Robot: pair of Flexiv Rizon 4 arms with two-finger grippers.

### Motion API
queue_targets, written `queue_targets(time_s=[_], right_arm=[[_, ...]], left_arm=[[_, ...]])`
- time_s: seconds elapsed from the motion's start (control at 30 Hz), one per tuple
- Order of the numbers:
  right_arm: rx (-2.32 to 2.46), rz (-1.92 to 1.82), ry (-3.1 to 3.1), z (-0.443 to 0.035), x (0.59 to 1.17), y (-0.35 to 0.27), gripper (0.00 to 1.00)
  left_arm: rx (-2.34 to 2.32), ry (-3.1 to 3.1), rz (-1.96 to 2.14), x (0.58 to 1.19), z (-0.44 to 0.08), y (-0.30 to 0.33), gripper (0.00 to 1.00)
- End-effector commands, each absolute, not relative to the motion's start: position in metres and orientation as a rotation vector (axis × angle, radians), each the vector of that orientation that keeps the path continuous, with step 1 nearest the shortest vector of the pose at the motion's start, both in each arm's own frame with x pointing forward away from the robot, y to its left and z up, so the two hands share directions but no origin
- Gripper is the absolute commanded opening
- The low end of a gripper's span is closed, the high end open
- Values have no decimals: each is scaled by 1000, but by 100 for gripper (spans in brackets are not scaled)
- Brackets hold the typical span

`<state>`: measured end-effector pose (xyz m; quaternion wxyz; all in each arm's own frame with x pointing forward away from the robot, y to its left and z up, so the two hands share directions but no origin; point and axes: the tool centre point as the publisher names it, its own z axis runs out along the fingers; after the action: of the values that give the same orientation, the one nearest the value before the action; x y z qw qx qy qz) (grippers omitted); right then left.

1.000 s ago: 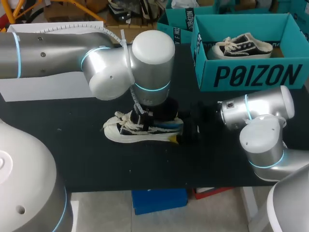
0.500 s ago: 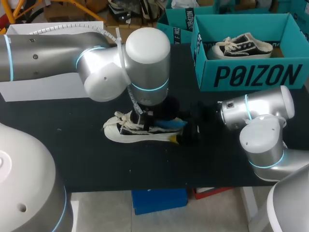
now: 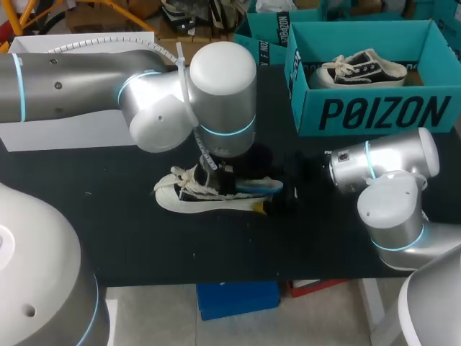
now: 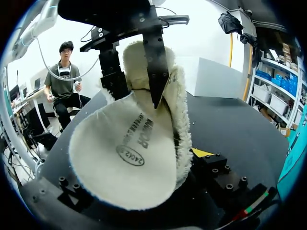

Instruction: Take the shoe out of the shoebox, open the shoe tongue, remove and reinsert the insole, then place the shoe into the shoebox

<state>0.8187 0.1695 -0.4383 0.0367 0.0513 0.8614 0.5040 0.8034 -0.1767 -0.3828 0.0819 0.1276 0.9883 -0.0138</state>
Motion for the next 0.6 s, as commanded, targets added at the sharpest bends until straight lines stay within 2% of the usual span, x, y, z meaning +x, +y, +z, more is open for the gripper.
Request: queue_targets(time_s=[0.03, 0.37, 0.6], right_arm=[[159, 1545, 2647, -440, 820, 169, 0], [159, 1545, 2647, -440, 820, 169, 0], [159, 1545, 2647, -440, 820, 169, 0]], left_arm=[[394, 2946, -57, 800, -379, -173, 75], [462, 2936, -105, 794, -381, -190, 51], [507, 2916, -138, 790, -381, -208, 49]])
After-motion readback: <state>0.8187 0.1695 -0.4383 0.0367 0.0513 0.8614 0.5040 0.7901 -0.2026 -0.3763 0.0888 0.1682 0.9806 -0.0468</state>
